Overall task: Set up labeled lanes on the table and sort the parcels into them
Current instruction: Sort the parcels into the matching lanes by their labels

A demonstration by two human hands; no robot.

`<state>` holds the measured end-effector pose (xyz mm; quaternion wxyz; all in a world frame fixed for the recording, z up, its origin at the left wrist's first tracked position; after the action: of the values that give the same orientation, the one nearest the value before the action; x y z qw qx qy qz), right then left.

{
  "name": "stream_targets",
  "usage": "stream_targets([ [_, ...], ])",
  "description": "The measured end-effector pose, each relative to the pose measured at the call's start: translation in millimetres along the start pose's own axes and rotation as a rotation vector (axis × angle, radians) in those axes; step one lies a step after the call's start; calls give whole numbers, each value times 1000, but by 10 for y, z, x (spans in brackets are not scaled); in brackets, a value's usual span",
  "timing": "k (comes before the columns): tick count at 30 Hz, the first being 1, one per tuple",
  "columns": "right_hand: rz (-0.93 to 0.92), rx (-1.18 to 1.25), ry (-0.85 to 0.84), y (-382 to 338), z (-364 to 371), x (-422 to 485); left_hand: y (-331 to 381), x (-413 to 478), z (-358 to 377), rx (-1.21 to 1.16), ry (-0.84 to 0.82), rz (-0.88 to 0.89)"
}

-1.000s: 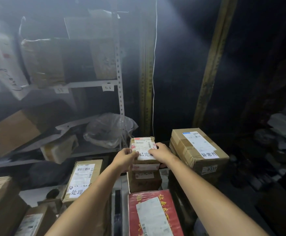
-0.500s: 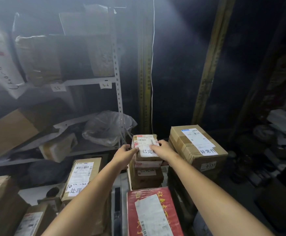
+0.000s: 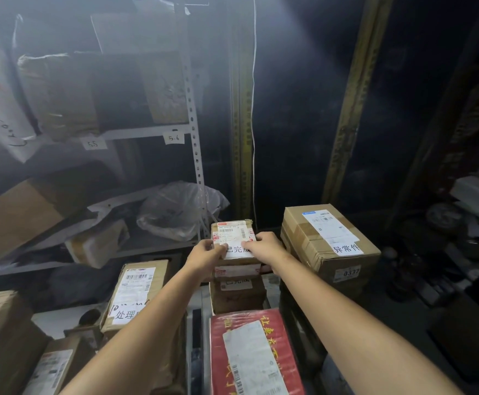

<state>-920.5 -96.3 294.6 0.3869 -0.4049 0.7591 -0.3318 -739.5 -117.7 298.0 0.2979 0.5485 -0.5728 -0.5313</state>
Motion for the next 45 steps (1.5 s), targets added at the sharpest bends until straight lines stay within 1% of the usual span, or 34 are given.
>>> stream_targets([
  [7,-26,-14,36,-53,37,-110,-31,-64,-74,-19,14,11],
  [14,-22,-16,67,-72,25,-232,21,-111,-130,50,12,45],
  [21,-28,24,101,-169,-18,-340,104,-138,-195,31,16,66],
  [27,-32,35,109,-234,-93,-485,138,-195,-198,-3,-18,76],
  [36,-24,46,133,-204,-213,-736,207,-399,-128,5,-84,76],
  [41,-30,80,104,-170,-308,-950,267,-626,-77,18,-93,78],
  [45,-75,40,89,-194,-406,-1131,360,-932,-46,3,-53,103],
])
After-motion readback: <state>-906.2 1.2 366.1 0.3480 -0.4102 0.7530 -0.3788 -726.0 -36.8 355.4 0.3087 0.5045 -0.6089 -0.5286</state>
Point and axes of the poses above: each hand's wrist, its own x-axis towards the middle knuckle, its own z-axis out of the palm, y = z × x, the point moved 9 cm from there along x, towards the middle knuckle, and after that the axes turned 5 degrees about z, right-handed, at the moved point
